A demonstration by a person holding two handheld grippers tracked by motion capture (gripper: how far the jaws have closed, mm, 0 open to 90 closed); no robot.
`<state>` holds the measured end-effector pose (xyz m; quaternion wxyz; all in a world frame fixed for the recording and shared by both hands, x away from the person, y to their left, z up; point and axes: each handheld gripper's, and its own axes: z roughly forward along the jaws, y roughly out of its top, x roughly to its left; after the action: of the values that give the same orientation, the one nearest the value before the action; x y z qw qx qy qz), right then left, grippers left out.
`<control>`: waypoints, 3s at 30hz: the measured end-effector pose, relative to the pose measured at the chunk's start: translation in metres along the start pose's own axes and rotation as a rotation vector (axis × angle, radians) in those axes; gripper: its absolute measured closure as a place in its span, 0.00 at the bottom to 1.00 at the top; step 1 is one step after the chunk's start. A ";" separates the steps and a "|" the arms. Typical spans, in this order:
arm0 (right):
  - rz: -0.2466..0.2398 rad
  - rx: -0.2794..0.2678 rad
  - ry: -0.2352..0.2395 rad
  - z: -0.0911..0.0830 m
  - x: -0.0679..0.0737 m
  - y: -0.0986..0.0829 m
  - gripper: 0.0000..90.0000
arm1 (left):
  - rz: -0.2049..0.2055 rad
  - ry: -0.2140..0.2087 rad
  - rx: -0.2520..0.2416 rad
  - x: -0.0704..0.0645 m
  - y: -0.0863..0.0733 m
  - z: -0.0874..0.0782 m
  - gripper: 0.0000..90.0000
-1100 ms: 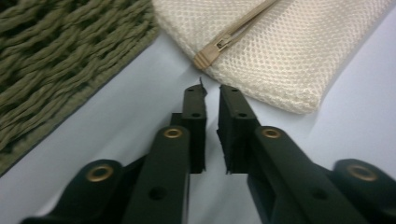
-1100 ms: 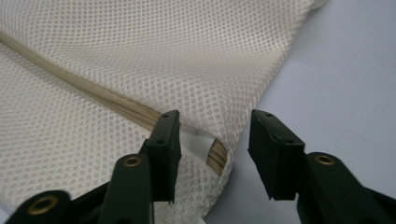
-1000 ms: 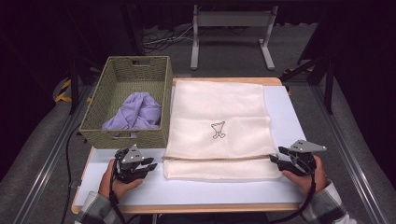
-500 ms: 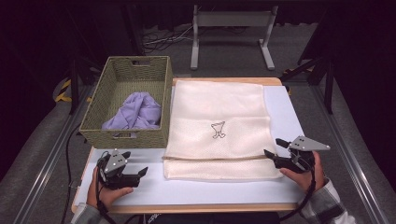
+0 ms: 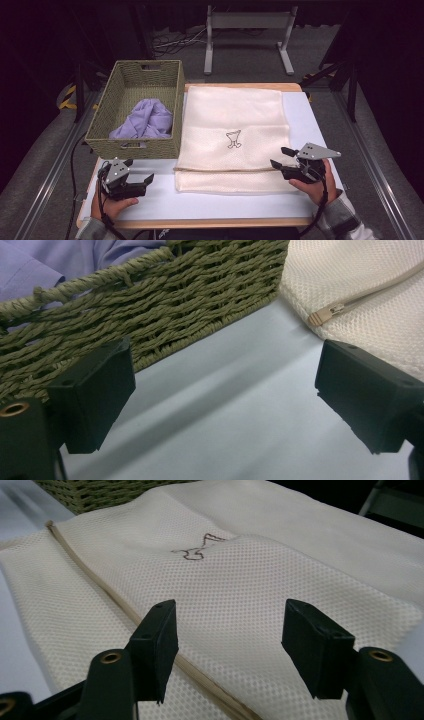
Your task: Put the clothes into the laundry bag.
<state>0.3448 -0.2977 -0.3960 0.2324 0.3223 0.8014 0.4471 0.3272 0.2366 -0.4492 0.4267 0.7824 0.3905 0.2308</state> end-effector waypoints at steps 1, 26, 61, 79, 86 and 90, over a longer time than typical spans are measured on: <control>-0.021 0.013 0.019 0.007 0.006 0.005 0.47 | 0.002 -0.003 -0.003 0.000 0.001 0.001 0.10; -0.135 0.187 0.190 0.094 0.052 0.022 0.50 | 0.067 -0.022 0.054 -0.008 0.007 0.012 0.10; -0.114 0.237 0.133 0.115 0.041 0.029 0.96 | 0.072 -0.026 0.038 -0.007 0.010 0.010 0.11; -0.143 -0.002 0.048 0.081 0.048 0.071 0.97 | 0.123 -0.017 -0.137 -0.005 0.050 -0.026 0.10; -0.142 -0.011 0.057 0.082 0.049 0.075 0.97 | 0.145 0.012 -0.199 0.009 0.089 -0.034 0.07; -0.142 -0.016 0.058 0.082 0.048 0.078 0.97 | 0.151 0.010 -0.231 0.017 0.112 -0.028 0.07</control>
<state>0.3907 -0.1860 -0.3731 0.2427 0.2494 0.8251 0.4451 0.3642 0.2273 -0.3390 0.4933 0.7542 0.3035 0.3095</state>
